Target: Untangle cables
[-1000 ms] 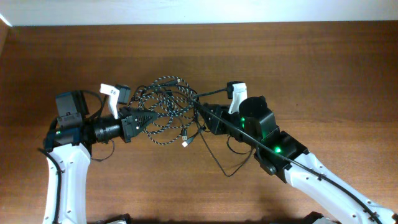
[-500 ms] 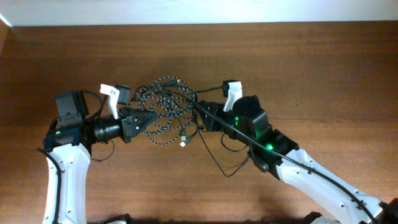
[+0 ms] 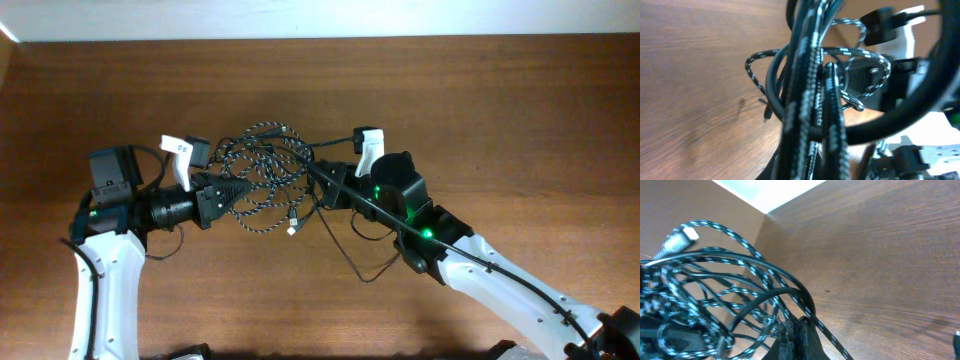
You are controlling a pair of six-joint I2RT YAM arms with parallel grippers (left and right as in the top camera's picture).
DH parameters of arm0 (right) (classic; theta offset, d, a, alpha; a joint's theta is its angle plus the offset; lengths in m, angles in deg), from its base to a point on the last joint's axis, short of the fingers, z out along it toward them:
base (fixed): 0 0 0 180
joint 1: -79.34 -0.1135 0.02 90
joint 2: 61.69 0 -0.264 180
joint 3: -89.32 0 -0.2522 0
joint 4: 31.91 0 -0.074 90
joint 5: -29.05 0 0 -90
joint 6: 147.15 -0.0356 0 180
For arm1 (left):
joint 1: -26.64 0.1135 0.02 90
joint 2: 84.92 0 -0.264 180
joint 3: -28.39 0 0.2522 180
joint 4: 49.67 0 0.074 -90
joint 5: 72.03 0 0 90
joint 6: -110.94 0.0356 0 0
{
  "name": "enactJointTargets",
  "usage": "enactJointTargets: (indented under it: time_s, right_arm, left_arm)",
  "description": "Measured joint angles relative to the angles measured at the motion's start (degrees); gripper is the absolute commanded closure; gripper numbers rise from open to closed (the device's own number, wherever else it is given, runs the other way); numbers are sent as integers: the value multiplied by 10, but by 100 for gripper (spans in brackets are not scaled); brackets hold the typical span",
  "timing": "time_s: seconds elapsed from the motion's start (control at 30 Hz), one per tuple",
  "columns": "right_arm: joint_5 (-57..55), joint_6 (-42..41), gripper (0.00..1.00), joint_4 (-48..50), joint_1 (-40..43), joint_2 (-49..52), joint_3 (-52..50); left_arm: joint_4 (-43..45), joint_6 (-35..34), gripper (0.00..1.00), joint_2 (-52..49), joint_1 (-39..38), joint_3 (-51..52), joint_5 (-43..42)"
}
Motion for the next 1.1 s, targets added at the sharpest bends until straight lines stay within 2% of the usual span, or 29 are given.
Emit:
enactJointTargets:
  time_s: [0.07, 0.13, 0.23, 0.27, 0.33, 0.37, 0.4, 0.43, 0.47, 0.5, 0.6, 0.67, 0.73, 0.8, 0.9, 0.97, 1.1]
  right_arm:
    - [46, 0, 96, 1, 51, -7, 0]
    - [75, 0, 96, 5, 154, -57, 0]
    - [147, 0, 95, 10, 311, -137, 2]
    - [180, 0, 86, 10, 346, -146, 2]
    - [259, 9, 73, -40, 357, -147, 5]
    - [284, 30, 66, -92, 339, -146, 8]
    - [293, 61, 54, -148, 311, -144, 9]
    - [299, 90, 38, -184, 279, -139, 10]
    - [305, 117, 41, -211, 238, -129, 9]
    - [307, 133, 51, -212, 199, -115, 9]
    - [253, 207, 56, -198, 79, -68, 9]
    - [113, 235, 63, -247, 0, -64, 16]
    - [-10, 255, 63, -313, -49, -63, 47]
    - [-140, 273, 63, -331, -102, -62, 86]
    - [-235, 285, 63, -299, -120, -48, 92]
    - [-248, 288, 63, -277, -120, -21, 94]
    - [-240, 298, 63, -251, -121, -2, 94]
  left_arm:
    - [-23, 1, 100, 0, -1, 0, 47]
    - [-45, 2, 100, 0, -3, 0, 104]
    - [-48, 2, 100, 0, -2, 0, 143]
    - [-50, 2, 100, 0, -2, 0, 153]
    - [-47, 2, 100, 0, -2, 0, 137]
    - [-44, 3, 100, 0, -2, 0, 115]
    - [-44, 3, 100, 0, -2, 0, 104]
    - [-44, 3, 100, 0, -2, 0, 97]
    - [-45, 3, 100, 0, -2, 0, 92]
    - [-47, 3, 100, 0, -2, 0, 88]
    - [-47, 3, 100, 0, -2, 0, 71]
    - [-48, 3, 100, 0, -2, 0, 68]
    - [-49, 3, 100, 0, -2, 0, 66]
    - [-48, 3, 100, 0, -2, 0, 65]
    - [-48, 3, 100, 0, -2, 0, 65]
    - [-49, 0, 100, 0, -2, 0, 63]
    - [-49, -50, 100, 0, -2, 0, 58]
